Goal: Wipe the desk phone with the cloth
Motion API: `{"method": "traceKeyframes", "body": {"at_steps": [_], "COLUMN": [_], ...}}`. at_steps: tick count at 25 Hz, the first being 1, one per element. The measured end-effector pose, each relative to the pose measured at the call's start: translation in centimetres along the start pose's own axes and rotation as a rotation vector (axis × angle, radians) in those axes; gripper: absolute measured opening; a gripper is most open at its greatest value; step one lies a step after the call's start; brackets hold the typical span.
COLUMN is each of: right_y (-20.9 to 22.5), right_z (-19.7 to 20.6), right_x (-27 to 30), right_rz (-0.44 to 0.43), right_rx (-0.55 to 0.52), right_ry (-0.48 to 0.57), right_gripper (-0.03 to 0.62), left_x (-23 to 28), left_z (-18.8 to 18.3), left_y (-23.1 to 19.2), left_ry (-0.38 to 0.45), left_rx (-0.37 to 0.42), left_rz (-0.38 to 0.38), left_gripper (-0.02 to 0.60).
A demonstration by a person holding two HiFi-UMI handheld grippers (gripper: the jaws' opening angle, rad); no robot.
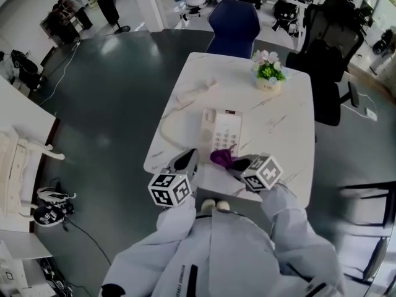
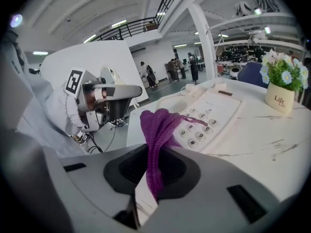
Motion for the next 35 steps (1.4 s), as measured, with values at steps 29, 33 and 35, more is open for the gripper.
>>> {"method": "traceKeyframes", "body": {"at_steps": [29, 33, 35], "right_y": [9.3, 10.6, 11.2], "right_z": [-9.8, -10.8, -11.4], "right_x": [-2.3, -2.5, -2.5], "right_rz": [0.393, 0.460, 0.497], "right_rx": [0.096, 0.074, 0.050], "right_ry": [0.375, 0.365, 0.356], "right_gripper": [0.040, 0.040, 0.040], "left_x": [5.6, 6.9, 7.5], "left_z": [-5.4, -6.1, -6.3], "left_y": [-5.2, -5.6, -5.8], "left_ry": [-0.082, -0.105, -0.118], "left_rx": [-0.008, -0.002, 0.003], "left_rz": [0.101, 0.128, 0.142], "left_gripper": [-0.002, -0.002, -0.002]}}
Point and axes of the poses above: the fingertips, and each gripper's own axes: x forward along the fingers, y to its right, z out of its underside, the point moved 5 cm from there along -x, backward along the fingers, and after that the axes turned 11 degrees about -x, right-handed, at the moved point
